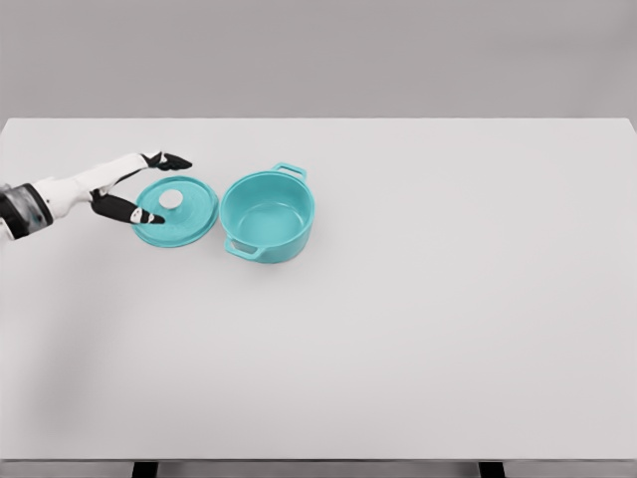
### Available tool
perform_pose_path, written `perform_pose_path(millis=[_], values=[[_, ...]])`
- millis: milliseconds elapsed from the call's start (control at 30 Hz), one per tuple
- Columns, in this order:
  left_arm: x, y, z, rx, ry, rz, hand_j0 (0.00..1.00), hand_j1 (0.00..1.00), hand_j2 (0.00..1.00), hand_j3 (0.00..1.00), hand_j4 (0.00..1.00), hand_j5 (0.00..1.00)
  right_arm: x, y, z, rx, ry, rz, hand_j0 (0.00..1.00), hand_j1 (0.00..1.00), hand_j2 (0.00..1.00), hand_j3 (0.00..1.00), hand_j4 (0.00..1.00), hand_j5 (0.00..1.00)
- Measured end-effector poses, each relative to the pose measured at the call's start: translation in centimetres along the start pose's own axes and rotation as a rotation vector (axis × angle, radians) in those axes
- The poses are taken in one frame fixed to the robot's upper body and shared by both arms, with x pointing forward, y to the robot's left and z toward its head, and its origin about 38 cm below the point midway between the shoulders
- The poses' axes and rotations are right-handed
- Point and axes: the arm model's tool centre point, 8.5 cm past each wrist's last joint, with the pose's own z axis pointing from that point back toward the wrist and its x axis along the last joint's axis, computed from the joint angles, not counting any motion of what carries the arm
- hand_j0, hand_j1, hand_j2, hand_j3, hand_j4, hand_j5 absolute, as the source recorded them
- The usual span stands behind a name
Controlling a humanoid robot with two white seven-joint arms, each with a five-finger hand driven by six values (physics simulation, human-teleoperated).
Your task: Cover the pot with left arm
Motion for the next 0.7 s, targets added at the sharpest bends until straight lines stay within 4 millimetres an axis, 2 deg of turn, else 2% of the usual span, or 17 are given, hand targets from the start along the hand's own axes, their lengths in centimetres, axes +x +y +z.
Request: perform_pose_path(millis=[367,700], values=[[-0.2,0.8,-0.8,0.006,0.020,-0.010,0.83,0.83,0.83,0.83,0.83,0.83,0.1,0.0,0.0,0.000,-0.001,0.001,1.00,1.00,1.00,1.00,1.00,1.00],[-0.4,0.1,-1.4,-0.024,0.029,-0.005,0.79,0.79,0.79,0.79,0.79,0.79,0.1,0.0,0.0,0.000,-0.001,0.001,1.00,1.00,1.00,1.00,1.00,1.00]])
